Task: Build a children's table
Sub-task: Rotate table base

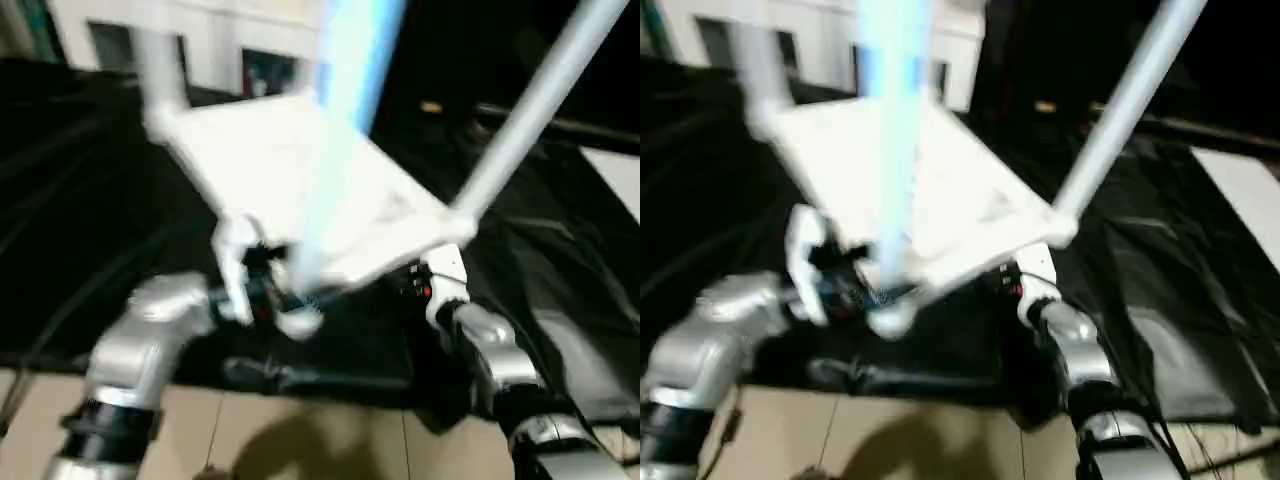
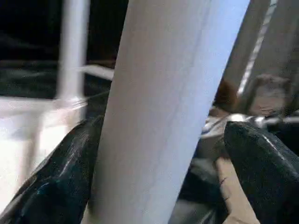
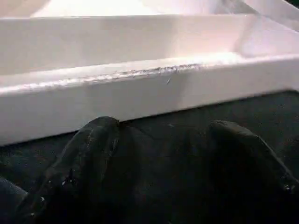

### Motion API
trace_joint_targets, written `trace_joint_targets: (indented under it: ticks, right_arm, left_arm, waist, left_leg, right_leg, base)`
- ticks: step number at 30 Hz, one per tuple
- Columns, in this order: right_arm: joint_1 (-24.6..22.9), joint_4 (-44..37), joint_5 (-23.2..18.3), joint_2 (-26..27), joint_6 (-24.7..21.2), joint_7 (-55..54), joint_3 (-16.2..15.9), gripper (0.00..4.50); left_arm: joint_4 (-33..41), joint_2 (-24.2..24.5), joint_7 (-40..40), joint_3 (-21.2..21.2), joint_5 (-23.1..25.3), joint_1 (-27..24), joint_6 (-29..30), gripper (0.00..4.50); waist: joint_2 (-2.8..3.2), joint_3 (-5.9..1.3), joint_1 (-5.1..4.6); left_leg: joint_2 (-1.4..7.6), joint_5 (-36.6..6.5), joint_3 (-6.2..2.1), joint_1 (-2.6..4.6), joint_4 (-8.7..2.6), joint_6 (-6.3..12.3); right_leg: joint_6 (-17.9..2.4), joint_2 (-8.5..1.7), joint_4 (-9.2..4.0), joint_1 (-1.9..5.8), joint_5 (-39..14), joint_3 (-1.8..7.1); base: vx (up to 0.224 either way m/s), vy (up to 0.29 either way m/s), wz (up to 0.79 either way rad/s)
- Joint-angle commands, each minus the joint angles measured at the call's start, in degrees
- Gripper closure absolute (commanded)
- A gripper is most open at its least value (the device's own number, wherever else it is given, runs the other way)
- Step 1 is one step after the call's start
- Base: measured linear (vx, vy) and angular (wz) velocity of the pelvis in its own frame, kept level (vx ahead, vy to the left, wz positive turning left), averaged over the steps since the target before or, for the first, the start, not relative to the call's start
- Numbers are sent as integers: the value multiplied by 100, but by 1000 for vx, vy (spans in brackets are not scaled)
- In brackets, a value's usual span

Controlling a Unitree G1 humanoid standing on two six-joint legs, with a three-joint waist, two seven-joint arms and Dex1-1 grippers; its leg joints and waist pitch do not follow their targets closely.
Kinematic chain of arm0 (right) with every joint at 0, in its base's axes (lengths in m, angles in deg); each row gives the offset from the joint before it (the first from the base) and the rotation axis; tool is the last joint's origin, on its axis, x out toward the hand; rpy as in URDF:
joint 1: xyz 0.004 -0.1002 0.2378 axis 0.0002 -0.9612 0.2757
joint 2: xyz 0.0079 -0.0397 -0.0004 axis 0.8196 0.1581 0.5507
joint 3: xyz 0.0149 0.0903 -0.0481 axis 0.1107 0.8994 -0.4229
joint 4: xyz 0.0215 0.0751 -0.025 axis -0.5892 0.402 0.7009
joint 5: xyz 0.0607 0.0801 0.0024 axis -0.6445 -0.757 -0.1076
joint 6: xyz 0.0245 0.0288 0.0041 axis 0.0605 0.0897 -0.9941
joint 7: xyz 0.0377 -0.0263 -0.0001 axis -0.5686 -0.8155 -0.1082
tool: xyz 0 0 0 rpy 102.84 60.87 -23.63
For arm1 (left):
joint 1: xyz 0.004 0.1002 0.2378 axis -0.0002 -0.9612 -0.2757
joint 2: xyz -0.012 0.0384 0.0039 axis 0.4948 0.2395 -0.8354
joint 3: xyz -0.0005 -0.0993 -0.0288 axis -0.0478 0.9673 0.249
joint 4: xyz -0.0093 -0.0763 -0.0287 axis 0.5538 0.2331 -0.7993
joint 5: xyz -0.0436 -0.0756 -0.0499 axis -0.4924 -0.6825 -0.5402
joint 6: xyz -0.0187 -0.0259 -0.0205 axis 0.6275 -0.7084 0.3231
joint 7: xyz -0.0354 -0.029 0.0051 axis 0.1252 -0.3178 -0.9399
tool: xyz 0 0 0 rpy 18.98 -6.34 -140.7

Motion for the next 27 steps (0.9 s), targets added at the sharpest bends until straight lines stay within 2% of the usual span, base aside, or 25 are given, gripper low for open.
trace_joint_targets:
  ticks: [1,2,3,4,8,11,13,14,15,19,23,27]
  right_arm:
    - [184,-32,42,102,59,107,-88,87]
    - [209,-32,49,132,75,137,-106,87]
    - [227,-24,52,154,89,156,-116,87]
    - [232,-21,52,161,91,161,-119,87]
    - [250,-16,56,229,127,285,-156,87]
    - [237,-37,41,243,136,351,-166,87]
    - [192,-103,33,271,172,492,-219,87]
    - [137,-194,10,306,181,711,-294,87]
    - [137,-194,10,306,181,711,-294,87]
    - [14,-401,21,437,229,1169,-492,87]
    - [0,-425,13,488,251,1286,-512,87]
    - [-38,-484,6,511,253,1476,-552,87]
  left_arm:
    - [36,-252,90,-446,139,212,-129,9]
    - [-73,-385,64,-560,217,306,-187,9]
    - [-132,-446,31,-630,268,365,-209,9]
    - [-149,-460,15,-652,289,384,-219,9]
    - [-630,-622,-260,-858,687,689,-526,9]
    - [-656,-646,-260,-887,711,707,-534,9]
    - [-720,-734,-266,-941,762,738,-564,9]
    - [-785,-809,-272,-998,821,764,-628,9]
    - [-785,-809,-272,-998,821,764,-628,9]
    - [-1003,-1050,-331,-1223,965,833,-802,9]
    - [-1153,-1165,-353,-1313,1039,883,-912,9]
    - [-1277,-1307,-407,-1425,1185,893,-1063,9]
  waist:
    - [75,-370,12]
    - [92,-370,16]
    - [79,-369,5]
    - [72,-371,-12]
    - [79,-370,-57]
    - [72,-371,-69]
    - [78,-377,-68]
    - [99,-375,-66]
    - [89,-374,-73]
    - [98,-366,-73]
    - [106,-368,-77]
    - [112,-373,-78]
  left_leg:
    - [20,-1303,7,109,-384,-142]
    - [22,-1329,5,120,-382,-146]
    - [24,-1372,6,124,-379,-145]
    - [15,-1356,-6,86,-385,-156]
    - [17,-1450,-7,107,-372,-107]
    - [23,-1483,-22,88,-378,-121]
    - [27,-1439,-17,100,-366,-94]
    - [29,-1416,-19,104,-370,-83]
    - [28,-1439,-14,101,-369,-67]
    - [34,-1619,-26,100,-380,-53]
    - [36,-1652,-31,111,-381,-58]
    - [41,-1593,-40,100,-384,-24]
  right_leg:
    - [-967,-195,-343,273,-735,151]
    - [-958,-199,-347,263,-776,150]
    - [-948,-194,-360,253,-840,151]
    - [-921,-196,-355,280,-882,148]
    - [-914,-187,-380,247,-992,144]
    - [-916,-200,-373,262,-1083,141]
    - [-973,-199,-365,253,-985,141]
    - [-1014,-193,-359,250,-903,140]
    - [-1026,-185,-368,251,-886,141]
    - [-1047,-198,-395,255,-1060,139]
    - [-1088,-200,-399,240,-1072,137]
    - [-1143,-201,-385,259,-927,133]
  base:
    - [0,0,0]
    - [0,0,0]
    - [0,0,0]
    - [0,0,0]
    - [0,0,0]
    - [0,0,0]
    - [0,0,0]
    - [0,0,0]
    - [0,0,0]
    - [0,0,0]
    - [0,0,0]
    - [0,0,0]
